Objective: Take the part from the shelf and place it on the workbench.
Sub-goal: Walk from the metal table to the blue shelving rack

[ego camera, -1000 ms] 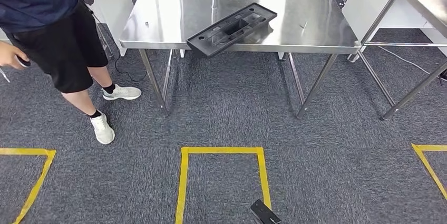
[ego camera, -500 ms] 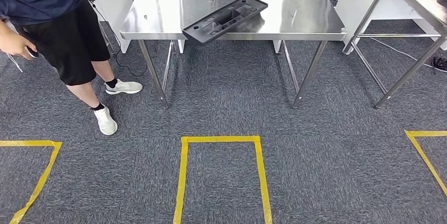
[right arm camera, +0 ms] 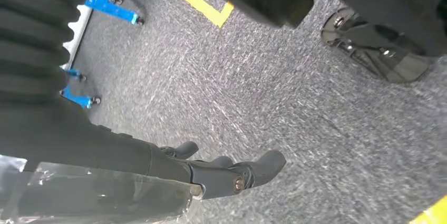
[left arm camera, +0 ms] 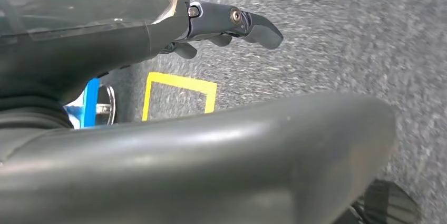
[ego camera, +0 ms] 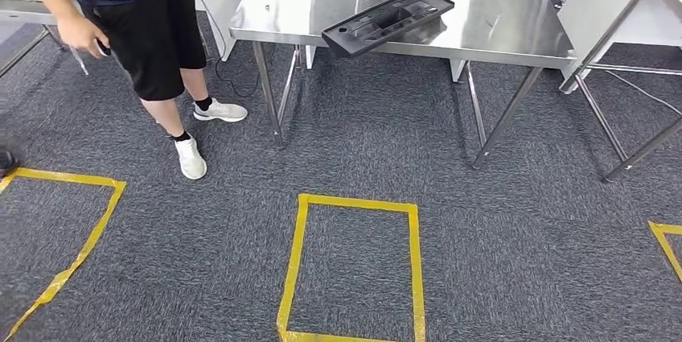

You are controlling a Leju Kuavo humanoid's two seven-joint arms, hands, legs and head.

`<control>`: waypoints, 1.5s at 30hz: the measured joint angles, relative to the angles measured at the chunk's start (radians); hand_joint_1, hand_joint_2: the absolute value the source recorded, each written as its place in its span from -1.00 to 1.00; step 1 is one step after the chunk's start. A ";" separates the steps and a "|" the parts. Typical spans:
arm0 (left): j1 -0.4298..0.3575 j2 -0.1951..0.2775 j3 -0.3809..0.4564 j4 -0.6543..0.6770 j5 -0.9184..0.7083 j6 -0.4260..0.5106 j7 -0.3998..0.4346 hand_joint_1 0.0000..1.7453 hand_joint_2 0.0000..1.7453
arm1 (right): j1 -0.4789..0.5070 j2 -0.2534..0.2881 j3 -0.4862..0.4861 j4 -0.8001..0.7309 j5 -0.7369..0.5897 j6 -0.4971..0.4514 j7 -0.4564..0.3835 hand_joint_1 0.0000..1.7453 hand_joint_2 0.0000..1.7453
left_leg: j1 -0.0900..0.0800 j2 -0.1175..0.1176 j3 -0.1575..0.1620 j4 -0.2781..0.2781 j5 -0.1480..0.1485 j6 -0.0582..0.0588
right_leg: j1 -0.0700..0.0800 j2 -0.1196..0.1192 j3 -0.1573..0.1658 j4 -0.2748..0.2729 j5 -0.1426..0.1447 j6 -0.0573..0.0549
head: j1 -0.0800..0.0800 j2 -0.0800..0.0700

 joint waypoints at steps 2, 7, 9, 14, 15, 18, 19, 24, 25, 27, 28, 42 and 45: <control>-0.002 0.000 0.000 0.000 0.001 0.000 0.000 -1.00 -1.00 | -0.001 0.000 0.000 0.001 -0.002 -0.001 0.000 -1.00 1.00 | 0.001 -0.019 -0.012 -0.003 0.011 0.010 | -0.004 0.048 -0.054 0.116 -0.058 -0.004 | 0.004 0.000; -0.001 -0.001 0.000 0.000 0.002 -0.003 -0.005 -1.00 -1.00 | -0.011 0.002 0.000 0.001 -0.002 -0.022 0.000 -1.00 1.00 | 0.002 -0.078 -0.031 -0.001 0.031 0.004 | -0.013 0.072 -0.059 0.163 -0.055 0.022 | 0.004 0.000; -0.002 -0.001 0.000 0.000 0.004 -0.006 -0.007 -1.00 -1.00 | -0.011 0.001 0.000 0.001 -0.002 -0.030 0.000 -1.00 1.00 | 0.001 -0.102 -0.037 0.001 0.039 -0.007 | -0.019 0.108 0.007 0.022 -0.007 0.032 | 0.005 0.000; 0.001 0.000 0.001 0.000 0.007 -0.010 -0.008 -1.00 -1.00 | -0.021 0.004 -0.001 0.001 -0.014 -0.035 0.003 -1.00 1.00 | 0.001 -0.126 -0.058 0.007 0.054 -0.040 | -0.019 0.113 0.025 -0.045 0.021 -0.001 | 0.004 0.000; 0.002 0.000 0.001 0.000 0.008 -0.010 -0.008 -1.00 -1.00 | -0.020 0.004 -0.002 0.001 -0.014 -0.036 0.006 -1.00 1.00 | 0.002 -0.110 -0.069 0.029 0.036 -0.044 | -0.022 0.101 0.024 -0.047 0.026 -0.010 | 0.001 0.000; 0.000 0.000 0.001 0.000 0.013 -0.010 -0.008 -1.00 -1.00 | -0.007 0.002 -0.003 0.004 -0.024 -0.041 0.013 -1.00 1.00 | 0.002 -0.053 -0.142 0.201 -0.070 -0.051 | -0.020 0.059 0.017 -0.048 0.032 -0.026 | -0.007 0.000; 0.001 0.000 0.002 0.000 0.014 -0.010 -0.008 -1.00 -1.00 | -0.004 0.001 -0.007 0.005 -0.037 -0.043 0.014 -1.00 1.00 | 0.003 -0.047 -0.162 0.255 -0.093 -0.054 | -0.018 0.045 0.014 -0.048 0.032 -0.026 | -0.008 0.000; 0.001 0.001 0.005 0.000 0.025 -0.006 -0.009 -1.00 -1.00 | -0.004 -0.001 -0.068 0.007 -0.137 -0.056 0.017 -1.00 1.00 | 0.006 0.012 -0.044 0.088 -0.012 -0.053 | -0.012 -0.012 0.019 -0.040 0.026 -0.018 | -0.009 0.000; 0.000 0.002 0.006 0.000 0.028 -0.005 -0.010 -1.00 -1.00 | -0.004 -0.003 -0.083 0.007 -0.152 -0.059 0.016 -1.00 1.00 | 0.004 0.026 -0.022 0.045 -0.002 -0.048 | -0.008 -0.021 0.019 -0.037 0.023 -0.012 | -0.008 0.000; -0.002 0.002 0.009 0.000 0.032 -0.003 -0.010 -1.00 -1.00 | -0.004 -0.010 -0.111 0.007 -0.171 -0.068 0.013 -1.00 1.00 | -0.005 0.025 -0.017 0.023 -0.001 -0.033 | -0.002 -0.038 0.018 -0.035 0.020 -0.002 | -0.004 0.000; -0.002 0.002 0.011 0.000 0.034 -0.002 -0.010 -1.00 -1.00 | -0.004 -0.014 -0.122 0.007 -0.176 -0.073 0.012 -1.00 1.00 | -0.007 0.015 -0.020 0.022 0.002 -0.026 | -0.002 -0.045 0.020 -0.036 0.020 0.002 | -0.002 0.000; -0.002 -0.001 0.015 -0.001 0.030 -0.025 -0.038 -1.00 -1.00 | 0.008 -0.047 -0.175 0.011 -0.168 -0.092 0.004 -1.00 1.00 | -0.012 -0.146 -0.053 0.012 0.047 -0.018 | -0.012 0.146 0.000 -0.028 0.021 0.015 | 0.003 0.000; 0.003 0.001 0.015 -0.001 0.020 -0.039 -0.044 -1.00 -1.00 | 0.008 -0.044 -0.175 0.011 -0.165 -0.097 0.002 -1.00 1.00 | -0.010 -0.144 -0.067 0.023 0.043 -0.035 | -0.016 0.109 0.000 -0.033 0.035 -0.010 | 0.002 0.000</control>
